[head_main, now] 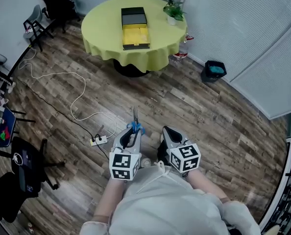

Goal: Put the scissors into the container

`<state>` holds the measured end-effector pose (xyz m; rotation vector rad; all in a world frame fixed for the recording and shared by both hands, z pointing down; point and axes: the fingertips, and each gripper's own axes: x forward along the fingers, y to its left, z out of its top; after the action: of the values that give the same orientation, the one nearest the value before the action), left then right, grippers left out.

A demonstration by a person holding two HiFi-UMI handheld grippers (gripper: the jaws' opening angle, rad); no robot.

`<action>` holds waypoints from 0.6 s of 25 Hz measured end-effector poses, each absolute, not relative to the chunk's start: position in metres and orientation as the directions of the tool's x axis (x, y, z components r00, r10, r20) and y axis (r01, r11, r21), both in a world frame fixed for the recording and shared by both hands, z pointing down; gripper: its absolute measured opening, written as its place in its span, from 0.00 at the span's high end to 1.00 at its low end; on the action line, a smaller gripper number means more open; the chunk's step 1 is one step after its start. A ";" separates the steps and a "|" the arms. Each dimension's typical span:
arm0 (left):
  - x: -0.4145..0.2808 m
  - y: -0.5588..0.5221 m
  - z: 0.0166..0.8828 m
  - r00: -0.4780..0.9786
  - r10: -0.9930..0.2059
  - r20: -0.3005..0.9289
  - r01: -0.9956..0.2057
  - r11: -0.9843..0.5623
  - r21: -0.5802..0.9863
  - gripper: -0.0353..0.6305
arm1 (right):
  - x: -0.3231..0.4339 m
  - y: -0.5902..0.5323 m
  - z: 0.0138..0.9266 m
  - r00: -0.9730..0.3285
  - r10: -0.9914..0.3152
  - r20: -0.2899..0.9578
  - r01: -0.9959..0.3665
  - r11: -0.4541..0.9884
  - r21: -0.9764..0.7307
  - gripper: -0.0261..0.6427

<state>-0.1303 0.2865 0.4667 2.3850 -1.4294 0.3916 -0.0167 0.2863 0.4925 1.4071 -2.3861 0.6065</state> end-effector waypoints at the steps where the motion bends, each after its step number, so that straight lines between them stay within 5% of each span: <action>1: -0.129 0.278 0.467 0.455 -0.797 0.396 -0.888 -0.439 0.138 0.83 | -0.015 0.276 0.493 -0.475 -0.751 0.459 -0.879 0.431 -0.203 0.96; 15: -0.097 0.103 0.463 0.344 -0.840 0.420 -0.938 -0.328 0.113 0.83 | 0.009 0.076 0.484 -0.596 -0.674 0.436 -0.799 0.547 -0.248 0.96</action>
<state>-0.0970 0.1029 0.4630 2.2784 -1.5745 0.4107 0.0091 0.0762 0.4839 1.2227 -2.4972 0.6170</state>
